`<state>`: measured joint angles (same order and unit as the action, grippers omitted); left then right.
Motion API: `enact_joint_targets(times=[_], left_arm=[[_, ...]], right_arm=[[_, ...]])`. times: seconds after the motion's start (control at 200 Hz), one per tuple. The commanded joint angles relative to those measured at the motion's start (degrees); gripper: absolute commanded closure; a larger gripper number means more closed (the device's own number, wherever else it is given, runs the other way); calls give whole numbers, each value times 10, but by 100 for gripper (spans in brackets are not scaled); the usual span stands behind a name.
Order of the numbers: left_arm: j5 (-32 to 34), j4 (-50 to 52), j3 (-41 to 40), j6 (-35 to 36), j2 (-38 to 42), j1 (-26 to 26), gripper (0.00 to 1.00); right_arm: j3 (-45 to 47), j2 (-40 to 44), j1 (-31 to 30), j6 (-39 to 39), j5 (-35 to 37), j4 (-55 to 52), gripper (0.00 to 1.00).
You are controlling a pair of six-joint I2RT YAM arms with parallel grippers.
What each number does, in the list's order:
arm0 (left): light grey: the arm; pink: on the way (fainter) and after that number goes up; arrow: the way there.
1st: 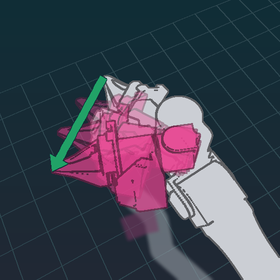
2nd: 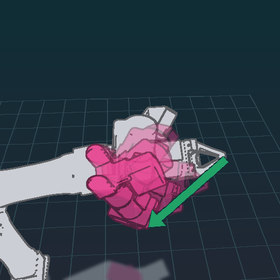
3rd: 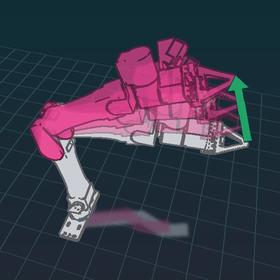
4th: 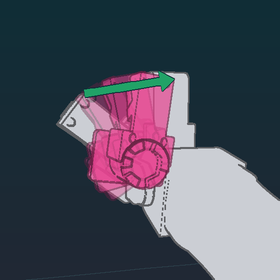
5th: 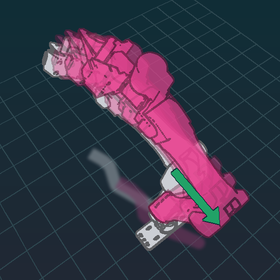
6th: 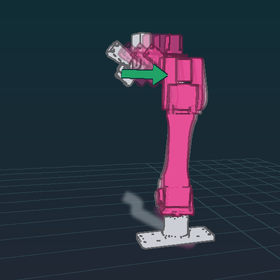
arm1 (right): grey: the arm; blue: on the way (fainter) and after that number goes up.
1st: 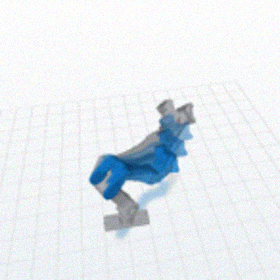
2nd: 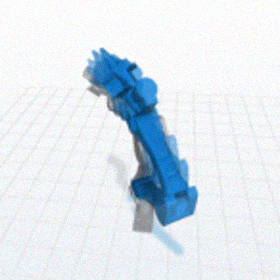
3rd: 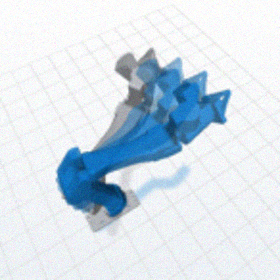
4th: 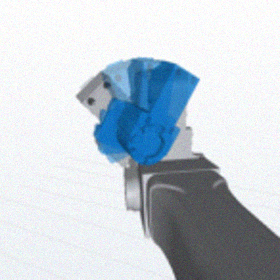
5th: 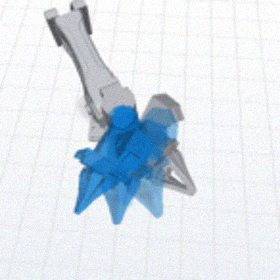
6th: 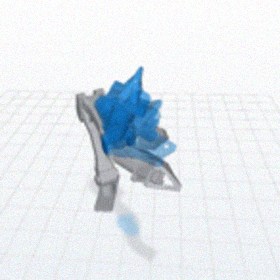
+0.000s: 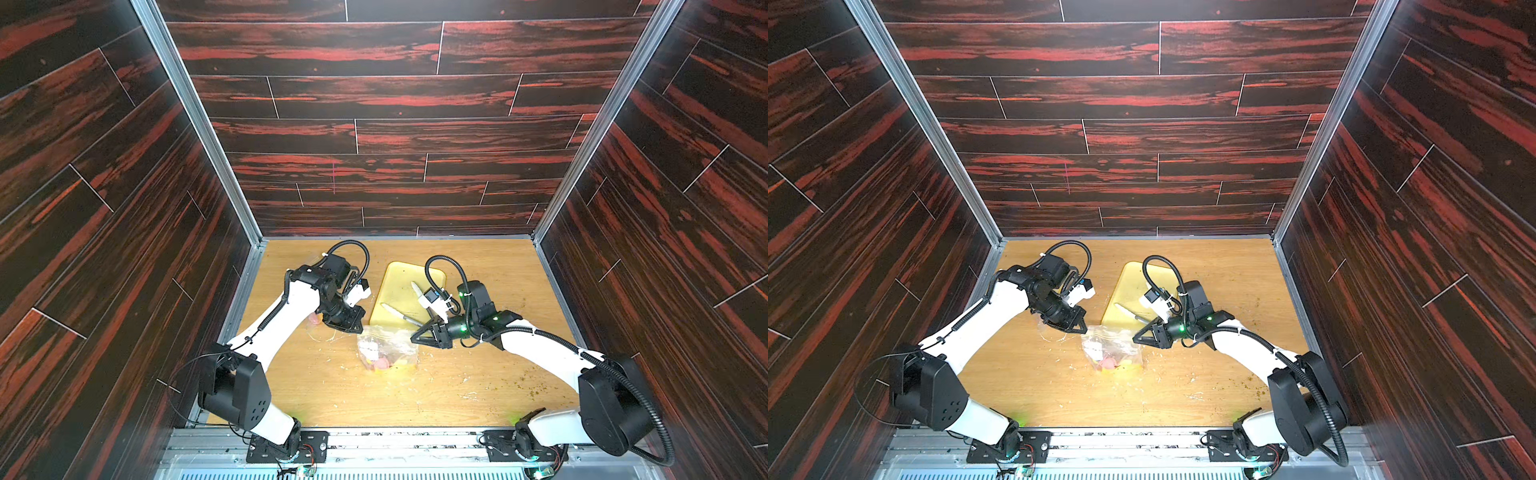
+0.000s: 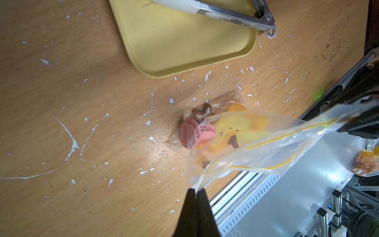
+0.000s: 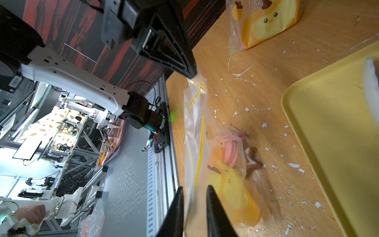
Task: Put the cookies into a resealable bag to prevent moisture
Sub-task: Close the ziploc bag at the center of the board.
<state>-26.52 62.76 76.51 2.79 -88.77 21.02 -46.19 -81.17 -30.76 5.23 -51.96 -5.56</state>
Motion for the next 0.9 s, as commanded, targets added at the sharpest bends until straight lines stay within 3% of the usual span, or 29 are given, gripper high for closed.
enact_joint_targets(times=[0.0,0.16,0.351,0.571,0.702,0.892], left_arm=[[2,16,9,2,5,-3,100],[19,16,11,1,9,-3,99],[19,-21,10,24,45,-4,61],[-50,-275,-95,78,158,45,23],[-82,-347,-107,112,139,77,21],[-105,-304,-49,155,49,116,21]], right_arm=[[7,-9,-4,13,-17,14,87],[0,-15,-5,30,-31,33,100],[-9,-21,-3,9,-10,1,100],[-30,-33,2,-6,-22,-11,100],[-40,-36,8,-14,-42,-18,100],[-54,-40,11,-28,-51,-42,100]])
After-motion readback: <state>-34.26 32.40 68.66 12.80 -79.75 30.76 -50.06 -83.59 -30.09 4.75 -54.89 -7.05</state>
